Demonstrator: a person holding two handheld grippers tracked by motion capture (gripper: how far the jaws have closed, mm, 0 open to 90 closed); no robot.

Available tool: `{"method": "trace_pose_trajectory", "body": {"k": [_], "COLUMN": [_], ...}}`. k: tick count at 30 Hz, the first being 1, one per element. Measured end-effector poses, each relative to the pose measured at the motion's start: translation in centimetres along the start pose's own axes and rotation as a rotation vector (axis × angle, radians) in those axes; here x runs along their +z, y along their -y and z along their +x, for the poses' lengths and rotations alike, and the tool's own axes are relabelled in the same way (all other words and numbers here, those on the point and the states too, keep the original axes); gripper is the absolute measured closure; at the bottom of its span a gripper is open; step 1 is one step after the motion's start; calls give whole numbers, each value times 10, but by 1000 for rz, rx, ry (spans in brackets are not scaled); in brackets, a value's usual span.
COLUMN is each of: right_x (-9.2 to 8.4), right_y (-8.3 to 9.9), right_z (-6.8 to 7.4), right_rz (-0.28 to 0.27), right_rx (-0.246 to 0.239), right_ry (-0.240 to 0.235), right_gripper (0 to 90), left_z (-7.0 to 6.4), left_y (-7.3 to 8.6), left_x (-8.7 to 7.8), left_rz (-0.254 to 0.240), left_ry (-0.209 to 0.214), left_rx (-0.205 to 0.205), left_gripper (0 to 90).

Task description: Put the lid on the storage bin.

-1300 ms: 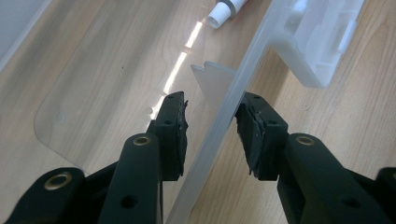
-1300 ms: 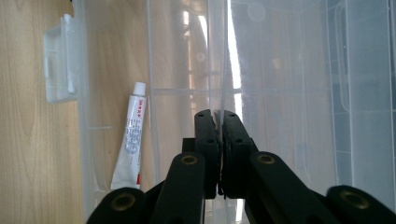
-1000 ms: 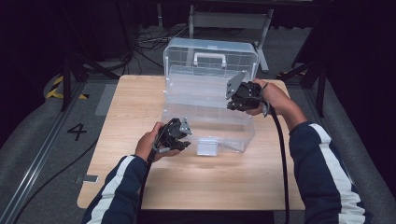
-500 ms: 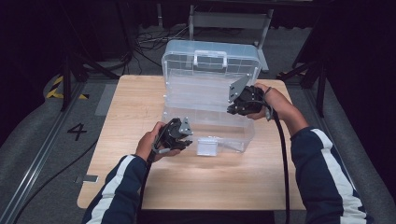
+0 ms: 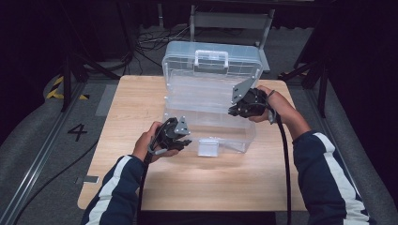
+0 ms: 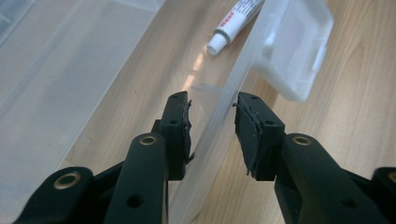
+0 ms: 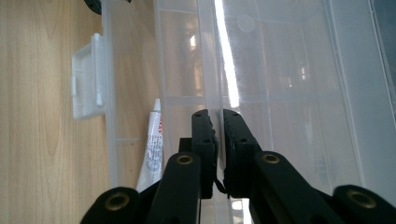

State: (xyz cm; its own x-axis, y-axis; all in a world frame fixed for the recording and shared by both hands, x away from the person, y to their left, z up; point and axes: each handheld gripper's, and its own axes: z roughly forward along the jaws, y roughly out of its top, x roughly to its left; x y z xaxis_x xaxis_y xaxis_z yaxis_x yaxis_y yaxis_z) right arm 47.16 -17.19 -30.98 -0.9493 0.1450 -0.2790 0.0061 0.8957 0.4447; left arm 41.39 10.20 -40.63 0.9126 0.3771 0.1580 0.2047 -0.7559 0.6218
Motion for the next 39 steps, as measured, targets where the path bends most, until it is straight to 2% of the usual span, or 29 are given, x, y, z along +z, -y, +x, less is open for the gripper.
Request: {"method": "trace_pose_trajectory", "body": {"k": [2,6,10,14,17,20,27,29,34,38,39], "right_x": [0,0,0,0,0,0,0,0,0,-1,-1], "right_y": [1,2,3,5,5,5,4,4,5,6,6], "right_z": [0,0,1,0,1,1,2,3,4,4,4], "right_rz": [-6,-15,-30,-41,-39,-40,-33,-31,-35,-36,-39], "right_rx": [12,13,22,33,31,30,31,29,35,48,49], "right_ry": [5,7,4,6,12,16,23,29,35,35,37], "right_gripper": [850,848,846,844,844,844,840,839,837,836,836], "left_z": [1,2,6,10,15,21,35,42,56,68,70], "left_y": [1,5,10,17,23,29,38,42,40,33,31], "left_x": [-6,-17,-30,-41,-49,-57,-73,-83,-93,-97,-97], "left_rz": [-25,-43,-106,-130,-166,-192,-261,-308,-329,-354,-357], "left_ry": [-1,-4,-1,-30,-48,-95,-145,-160,-211,-228,-221], "left_rx": [-7,-17,-37,-66,-101,-137,-191,-224,-243,-257,-258], "left_gripper": [673,705,755,817,854,886,897,898,899,900,900]}}
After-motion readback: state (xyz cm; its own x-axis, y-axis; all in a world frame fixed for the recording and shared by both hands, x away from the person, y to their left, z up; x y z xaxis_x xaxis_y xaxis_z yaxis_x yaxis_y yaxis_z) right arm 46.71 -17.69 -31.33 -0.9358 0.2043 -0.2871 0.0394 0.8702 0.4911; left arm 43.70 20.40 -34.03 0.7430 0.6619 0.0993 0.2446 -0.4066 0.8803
